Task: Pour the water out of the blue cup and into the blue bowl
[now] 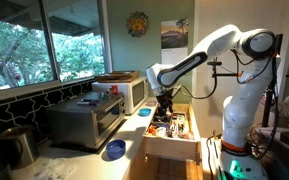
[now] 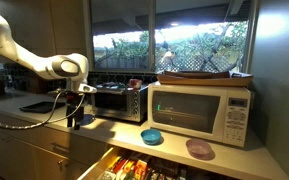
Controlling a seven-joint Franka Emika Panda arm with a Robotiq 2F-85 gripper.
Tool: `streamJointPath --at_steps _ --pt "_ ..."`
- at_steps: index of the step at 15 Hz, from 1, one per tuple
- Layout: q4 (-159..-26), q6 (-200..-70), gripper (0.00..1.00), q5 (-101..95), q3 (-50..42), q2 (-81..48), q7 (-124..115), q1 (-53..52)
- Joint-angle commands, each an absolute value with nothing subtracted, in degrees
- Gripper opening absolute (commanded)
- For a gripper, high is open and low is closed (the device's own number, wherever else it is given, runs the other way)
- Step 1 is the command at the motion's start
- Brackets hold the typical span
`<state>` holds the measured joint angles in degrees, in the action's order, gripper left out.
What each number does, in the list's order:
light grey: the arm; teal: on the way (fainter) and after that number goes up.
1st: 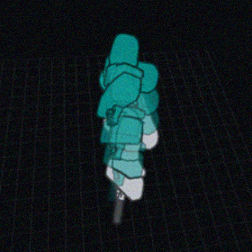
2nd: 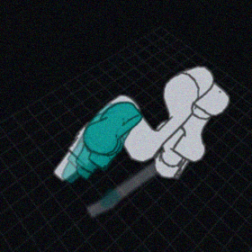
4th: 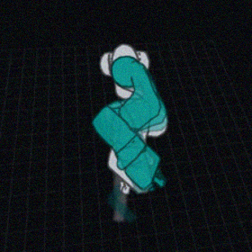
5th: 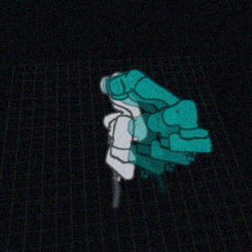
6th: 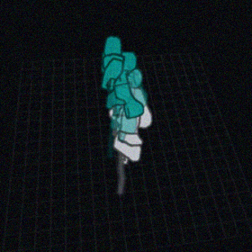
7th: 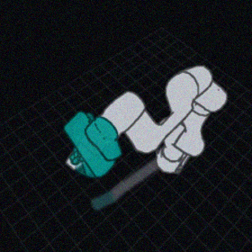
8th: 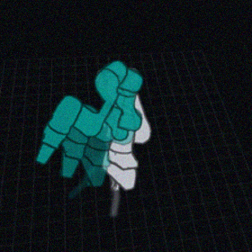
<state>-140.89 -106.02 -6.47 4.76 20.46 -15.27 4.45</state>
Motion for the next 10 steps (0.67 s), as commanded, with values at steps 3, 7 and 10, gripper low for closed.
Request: streamJointPath --at_steps 3,7,10 --pt "-140.8 -105.9 1.0 -6.7 3.9 20.4 -15.5 3.6" --pt "-140.0 -107.9 1.0 -6.2 4.0 19.3 -16.9 3.7" --pt "-135.3 -115.5 1.0 -5.7 4.8 13.7 -21.0 3.6"
